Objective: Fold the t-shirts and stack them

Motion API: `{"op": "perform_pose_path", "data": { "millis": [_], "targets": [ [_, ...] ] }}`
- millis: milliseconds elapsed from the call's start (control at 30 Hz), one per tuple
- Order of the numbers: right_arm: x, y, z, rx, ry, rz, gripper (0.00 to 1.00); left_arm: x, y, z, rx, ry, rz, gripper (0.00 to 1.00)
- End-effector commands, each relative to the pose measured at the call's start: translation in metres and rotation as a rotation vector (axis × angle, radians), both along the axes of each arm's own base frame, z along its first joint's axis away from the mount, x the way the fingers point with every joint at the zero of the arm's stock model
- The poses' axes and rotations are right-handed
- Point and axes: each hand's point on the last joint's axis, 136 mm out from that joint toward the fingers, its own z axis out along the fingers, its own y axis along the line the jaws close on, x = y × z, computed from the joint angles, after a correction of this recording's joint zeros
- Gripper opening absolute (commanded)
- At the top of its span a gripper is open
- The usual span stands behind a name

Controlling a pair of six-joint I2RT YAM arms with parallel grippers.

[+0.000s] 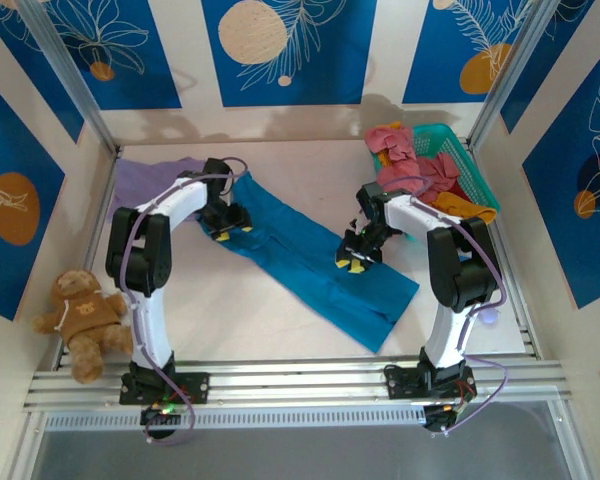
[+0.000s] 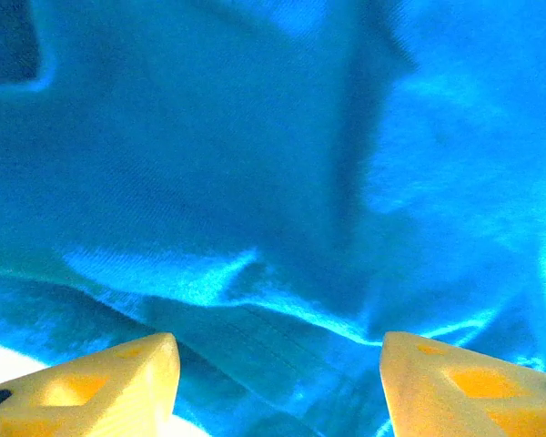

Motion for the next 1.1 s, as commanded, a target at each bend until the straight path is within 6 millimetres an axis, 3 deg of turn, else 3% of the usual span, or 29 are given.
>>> {"op": "perform_pose_path", "data": {
  "millis": [0, 100, 433, 667, 867, 1067],
  "targets": [
    [-0.008, -0.004, -0.005, -0.001, 0.024, 0.011, 0.33, 0.017, -0.004, 0.031, -0.009, -0.090, 0.011, 0.60],
    [-0.010, -0.006, -0.007, -0.003, 0.029, 0.008, 0.33, 0.031, -0.011, 0.030, -0.036, -0.128, 0.023, 0.60],
    [-0.015, -0.009, -0.008, -0.005, 0.042, 0.010, 0.33, 0.047, -0.028, -0.023, -0.084, -0.020, 0.050, 0.61],
    [-0.025, -0.008, -0.011, 0.004, 0.076, -0.004, 0.33, 0.061, -0.048, -0.041, -0.151, 0.022, 0.038, 0.62],
    [-0.052, 0.011, -0.016, 0.052, 0.147, 0.014, 0.33, 0.110, -0.089, -0.034, -0.284, -0.023, -0.018, 0.63],
    [-0.082, 0.056, -0.008, 0.082, 0.187, 0.133, 0.33, 0.160, -0.123, 0.011, -0.437, -0.171, -0.040, 0.65]
  ]
}}
